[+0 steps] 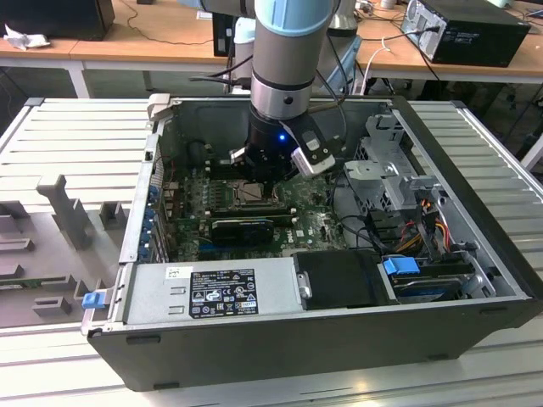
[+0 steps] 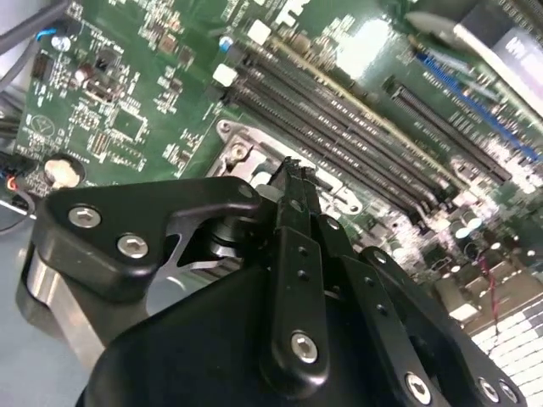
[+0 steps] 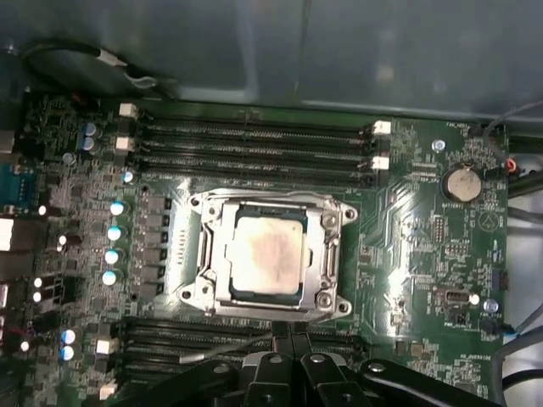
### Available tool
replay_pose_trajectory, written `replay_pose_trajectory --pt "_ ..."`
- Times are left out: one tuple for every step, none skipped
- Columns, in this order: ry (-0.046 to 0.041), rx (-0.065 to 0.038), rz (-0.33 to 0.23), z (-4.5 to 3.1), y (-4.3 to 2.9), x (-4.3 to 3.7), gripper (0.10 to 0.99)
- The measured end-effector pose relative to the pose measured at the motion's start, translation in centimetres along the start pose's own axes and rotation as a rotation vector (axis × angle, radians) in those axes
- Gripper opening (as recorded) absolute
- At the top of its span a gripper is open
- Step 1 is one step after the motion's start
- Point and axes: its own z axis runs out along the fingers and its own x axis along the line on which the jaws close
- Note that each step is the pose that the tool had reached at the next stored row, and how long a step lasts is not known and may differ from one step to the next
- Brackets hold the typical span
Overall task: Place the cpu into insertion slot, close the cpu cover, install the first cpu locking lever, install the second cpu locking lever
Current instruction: 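Install the second cpu locking lever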
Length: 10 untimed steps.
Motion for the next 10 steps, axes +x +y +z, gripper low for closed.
replay_pose_trajectory --pt "-0.0001 -0.002 0.0 0.0 -0.12 0.13 0.106" --pt "-0.0002 -0.004 0.0 0.0 -0.22 0.31 0.106" --pt "-0.0003 -0.005 0.0 0.0 -0.29 0.53 0.106" --pt "-0.0003 -0.006 -0.001 0.0 -0.31 0.7 0.106" --pt "-0.0004 -0.007 -0.001 0.01 -0.32 0.97 0.106" --pt "-0.0004 -0.008 -0.002 0.02 -0.29 1.28 0.106" --pt "-0.0003 -0.008 -0.002 0.03 -0.27 1.58 0.106" --pt "-0.0003 -0.008 -0.004 0.04 -0.25 1.84 0.106" --pt "-0.0001 -0.009 -0.006 0.07 -0.24 2.06 0.106" --pt "0.0001 -0.011 -0.009 0.13 -0.24 2.22 0.106"
